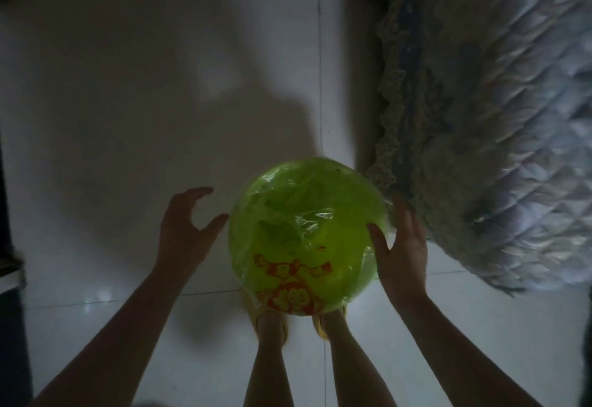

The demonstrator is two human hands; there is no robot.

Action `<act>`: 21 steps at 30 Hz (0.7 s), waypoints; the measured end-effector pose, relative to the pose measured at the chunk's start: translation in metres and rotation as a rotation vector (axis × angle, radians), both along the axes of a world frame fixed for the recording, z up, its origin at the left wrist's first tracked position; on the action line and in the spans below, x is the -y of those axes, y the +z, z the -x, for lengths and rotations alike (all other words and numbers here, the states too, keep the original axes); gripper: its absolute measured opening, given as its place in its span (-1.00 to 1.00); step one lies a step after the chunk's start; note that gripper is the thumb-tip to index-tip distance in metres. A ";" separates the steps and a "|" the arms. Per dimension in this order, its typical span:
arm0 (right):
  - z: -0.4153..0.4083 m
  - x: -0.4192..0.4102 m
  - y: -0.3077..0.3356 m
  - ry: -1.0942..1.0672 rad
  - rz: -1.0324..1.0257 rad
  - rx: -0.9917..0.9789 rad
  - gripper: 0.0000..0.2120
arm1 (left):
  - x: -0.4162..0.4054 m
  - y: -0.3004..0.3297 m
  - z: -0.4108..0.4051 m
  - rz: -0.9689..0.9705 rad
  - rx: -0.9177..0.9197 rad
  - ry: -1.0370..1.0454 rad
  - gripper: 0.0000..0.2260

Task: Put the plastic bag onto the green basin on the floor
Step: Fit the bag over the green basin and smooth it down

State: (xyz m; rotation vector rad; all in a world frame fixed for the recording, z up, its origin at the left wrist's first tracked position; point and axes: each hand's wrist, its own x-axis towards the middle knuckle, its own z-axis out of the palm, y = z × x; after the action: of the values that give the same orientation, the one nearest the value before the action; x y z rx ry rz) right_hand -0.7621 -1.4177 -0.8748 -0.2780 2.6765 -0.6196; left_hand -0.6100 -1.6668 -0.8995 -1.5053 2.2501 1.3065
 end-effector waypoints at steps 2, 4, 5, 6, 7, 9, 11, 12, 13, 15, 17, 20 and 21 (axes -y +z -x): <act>0.008 -0.016 0.001 -0.038 -0.082 0.132 -0.39 | -0.022 0.015 0.025 0.100 -0.031 -0.343 -0.37; 0.012 -0.026 -0.004 -0.050 -0.084 0.308 -0.36 | -0.043 0.018 0.052 0.188 -0.002 -0.614 -0.23; 0.012 -0.030 -0.008 -0.093 -0.051 0.395 -0.37 | -0.052 0.015 0.065 0.213 0.023 -0.709 -0.18; 0.013 -0.033 -0.012 -0.148 -0.015 0.463 -0.42 | -0.056 0.013 0.078 0.231 0.051 -0.777 -0.14; 0.013 -0.036 -0.017 -0.200 0.015 0.497 -0.49 | -0.057 0.008 0.089 0.236 0.091 -0.816 -0.12; 0.016 -0.040 -0.024 -0.318 0.061 0.523 -0.66 | -0.052 -0.002 0.104 0.241 0.182 -0.845 -0.11; 0.022 -0.044 -0.031 -0.519 0.131 0.572 -0.80 | -0.040 -0.009 0.108 0.223 0.212 -0.854 -0.10; 0.026 -0.047 -0.034 -0.603 0.143 0.595 -0.80 | -0.035 -0.011 0.110 0.188 0.182 -0.850 -0.10; 0.028 -0.049 -0.039 -0.645 0.132 0.600 -0.79 | -0.031 -0.012 0.109 0.133 0.142 -0.839 -0.09; 0.029 -0.048 -0.045 -0.612 0.056 0.602 -0.76 | -0.025 -0.014 0.108 0.033 0.089 -0.839 -0.09; 0.028 -0.044 -0.051 -0.487 -0.006 0.627 -0.75 | -0.024 -0.016 0.109 -0.031 0.069 -0.860 -0.08; 0.036 -0.041 -0.050 -0.482 -0.042 0.684 -0.78 | -0.027 -0.015 0.109 0.044 0.096 -0.876 -0.08; 0.038 -0.044 -0.047 -0.518 -0.052 0.629 -0.80 | -0.028 -0.011 0.106 0.148 0.109 -0.880 -0.12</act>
State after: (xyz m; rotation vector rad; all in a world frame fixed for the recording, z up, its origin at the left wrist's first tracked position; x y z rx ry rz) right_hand -0.7996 -1.3739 -0.9221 0.5561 2.1292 -0.6445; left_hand -0.7161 -1.6390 -0.9109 -0.4355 2.4861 0.7687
